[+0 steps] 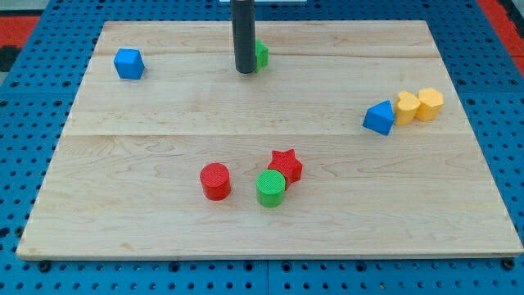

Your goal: Move your arm parallel to the left of the red circle

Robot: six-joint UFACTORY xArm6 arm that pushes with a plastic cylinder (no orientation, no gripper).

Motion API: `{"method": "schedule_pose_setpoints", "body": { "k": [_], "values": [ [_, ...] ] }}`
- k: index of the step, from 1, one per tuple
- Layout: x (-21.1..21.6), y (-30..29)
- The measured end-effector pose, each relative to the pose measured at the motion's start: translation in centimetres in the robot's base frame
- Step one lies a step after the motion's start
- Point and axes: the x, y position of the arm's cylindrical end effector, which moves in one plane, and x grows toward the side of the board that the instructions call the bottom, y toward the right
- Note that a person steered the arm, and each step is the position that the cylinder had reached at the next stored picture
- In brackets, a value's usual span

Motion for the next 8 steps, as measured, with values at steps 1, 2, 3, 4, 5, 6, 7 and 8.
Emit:
{"method": "schedule_pose_setpoints", "body": {
  "k": [1, 2, 3, 4, 5, 6, 7, 8],
  "values": [
    [0.1, 0.0],
    [0.5, 0.0],
    [1.2, -0.1],
    [2.3, -0.4],
    [3.8, -0.9],
    [5.3, -1.5],
    [6.7, -1.7],
    [9.4, -1.8]
  ]
}}
